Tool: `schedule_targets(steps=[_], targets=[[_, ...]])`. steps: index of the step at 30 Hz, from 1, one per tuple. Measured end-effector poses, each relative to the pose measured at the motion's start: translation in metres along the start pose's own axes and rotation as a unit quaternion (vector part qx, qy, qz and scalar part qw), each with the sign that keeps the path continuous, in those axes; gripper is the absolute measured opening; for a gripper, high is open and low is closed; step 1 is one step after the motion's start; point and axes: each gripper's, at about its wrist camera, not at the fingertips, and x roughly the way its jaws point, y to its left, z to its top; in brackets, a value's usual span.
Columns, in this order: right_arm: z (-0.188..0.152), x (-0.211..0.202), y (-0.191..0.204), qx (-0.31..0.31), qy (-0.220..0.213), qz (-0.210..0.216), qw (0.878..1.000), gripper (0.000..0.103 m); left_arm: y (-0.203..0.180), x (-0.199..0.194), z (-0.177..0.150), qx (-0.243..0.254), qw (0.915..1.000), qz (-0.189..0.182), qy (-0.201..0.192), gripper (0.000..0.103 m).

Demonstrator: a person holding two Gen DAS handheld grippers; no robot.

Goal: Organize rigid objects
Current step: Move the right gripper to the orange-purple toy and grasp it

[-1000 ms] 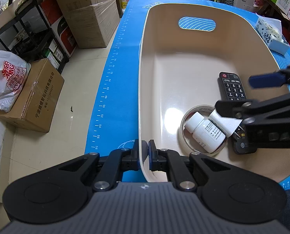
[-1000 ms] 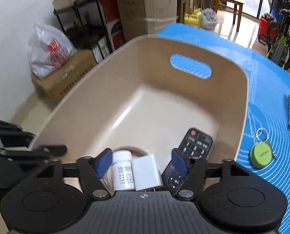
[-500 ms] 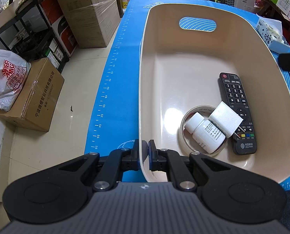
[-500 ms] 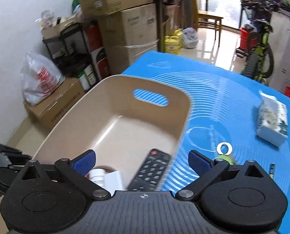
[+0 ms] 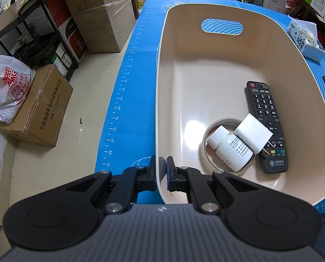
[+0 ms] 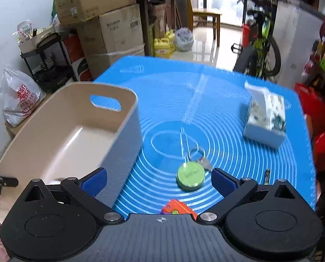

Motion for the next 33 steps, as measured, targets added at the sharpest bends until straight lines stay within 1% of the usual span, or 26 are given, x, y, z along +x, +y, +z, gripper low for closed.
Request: schedule_targets(steps=[3, 7, 11, 15, 19, 23, 25, 27, 29, 30, 33], targets=[[-0.011, 0.014, -0.007, -0.009, 0.025, -0.002, 1.0, 0.1, 0.0, 0.0, 0.0, 0.0, 1.0, 0.0, 0.0, 0.009], [-0.029, 0.035, -0.002, -0.058, 0.055, -0.022, 0.997, 0.1, 0.002, 0.0, -0.001, 0.0, 1.0, 0.001, 0.0, 0.009], [-0.045, 0.054, -0.002, -0.089, 0.084, -0.028, 0.992, 0.1, 0.002, 0.0, -0.001, 0.001, 1.0, 0.0, 0.0, 0.009], [-0.05, 0.069, -0.009, -0.096, 0.092, -0.035, 0.99, 0.099, 0.001, 0.0, -0.001, 0.001, 1.0, 0.0, 0.0, 0.009], [-0.051, 0.078, -0.016, -0.091, 0.097, -0.036, 0.99, 0.096, 0.003, 0.0, -0.001, 0.002, 1.0, -0.001, 0.001, 0.009], [-0.054, 0.086, -0.023, -0.089, 0.11, -0.032, 0.989, 0.086, 0.003, 0.0, -0.001, 0.001, 1.0, 0.0, 0.001, 0.009], [-0.056, 0.087, -0.026, -0.083, 0.107, -0.025, 0.99, 0.085, 0.003, 0.0, -0.001, 0.002, 1.0, 0.0, 0.001, 0.009], [-0.056, 0.086, -0.025, -0.087, 0.104, -0.018, 0.991, 0.081, 0.003, 0.0, -0.001, 0.002, 1.0, 0.0, 0.001, 0.009], [-0.056, 0.084, -0.023, -0.09, 0.106, -0.003, 0.99, 0.064, 0.003, -0.001, -0.001, 0.001, 1.0, 0.0, 0.0, 0.009], [-0.055, 0.083, -0.021, -0.091, 0.109, 0.004, 0.99, 0.063, 0.004, -0.001, -0.001, 0.001, 1.0, 0.0, 0.0, 0.009], [-0.054, 0.081, -0.016, -0.096, 0.115, 0.004, 0.989, 0.056, 0.004, -0.001, -0.001, 0.001, 1.0, 0.0, 0.0, 0.01]])
